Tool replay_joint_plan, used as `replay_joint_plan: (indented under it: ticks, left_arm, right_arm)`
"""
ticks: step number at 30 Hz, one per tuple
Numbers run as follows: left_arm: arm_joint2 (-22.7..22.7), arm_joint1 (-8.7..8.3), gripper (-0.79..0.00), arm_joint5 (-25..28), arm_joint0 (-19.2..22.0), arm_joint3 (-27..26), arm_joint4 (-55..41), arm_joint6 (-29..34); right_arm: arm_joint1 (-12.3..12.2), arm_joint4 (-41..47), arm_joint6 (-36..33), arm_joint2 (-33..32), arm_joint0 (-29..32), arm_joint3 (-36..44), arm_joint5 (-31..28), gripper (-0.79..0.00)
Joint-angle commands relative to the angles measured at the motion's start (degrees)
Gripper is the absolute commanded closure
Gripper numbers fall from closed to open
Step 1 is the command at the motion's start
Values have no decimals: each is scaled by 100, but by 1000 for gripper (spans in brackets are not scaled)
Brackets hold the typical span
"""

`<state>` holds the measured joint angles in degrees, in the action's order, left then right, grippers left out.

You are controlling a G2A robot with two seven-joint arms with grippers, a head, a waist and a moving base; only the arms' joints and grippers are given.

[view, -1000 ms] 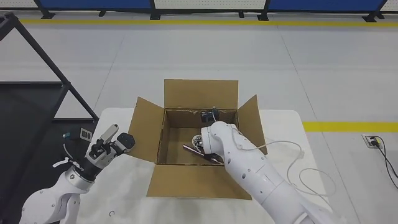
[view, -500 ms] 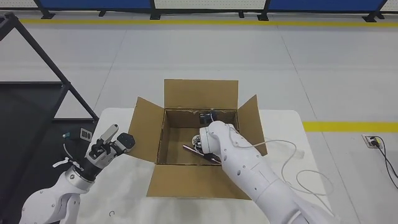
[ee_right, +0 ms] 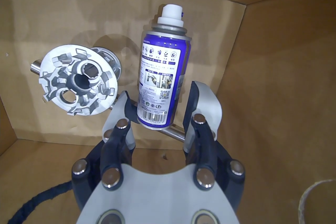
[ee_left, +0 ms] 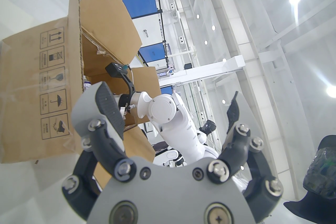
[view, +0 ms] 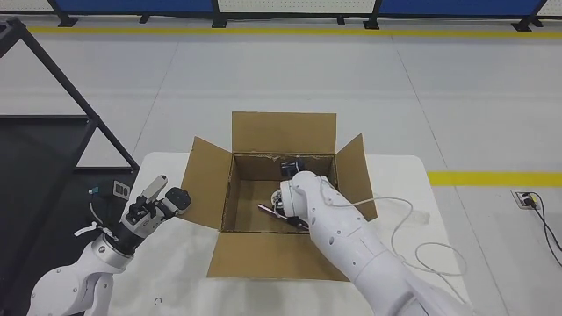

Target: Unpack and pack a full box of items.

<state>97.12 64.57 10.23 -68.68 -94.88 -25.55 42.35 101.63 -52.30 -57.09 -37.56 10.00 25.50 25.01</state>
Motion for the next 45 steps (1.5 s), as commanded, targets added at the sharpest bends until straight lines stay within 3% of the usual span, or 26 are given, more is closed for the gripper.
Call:
replay_joint_plan:
  ticks: [1,18,22,23,26,27,45]
  left_arm:
    - [0,0,-785,0,0,0,0,0]
    - [0,0,-785,0,0,0,0,0]
    - [0,0,-785,0,0,0,0,0]
    - [0,0,-785,0,0,0,0,0]
    - [0,0,-785,0,0,0,0,0]
    - [0,0,-785,0,0,0,0,0]
    - [0,0,-785,0,0,0,0,0]
  right_arm:
    - [38,7,38,-2,-17,-90,-21,-486]
    - [292,126,248,-92,-155,-741,-261,-431]
    - [341,144,295,-119,-194,-880,-231,-292]
    - [352,152,310,-127,-202,-907,-230,-179]
    - [377,170,371,-156,-233,-978,-231,-12]
    - [383,175,396,-167,-243,-996,-224,0]
    - [285,141,955,-434,-269,-764,-107,0]
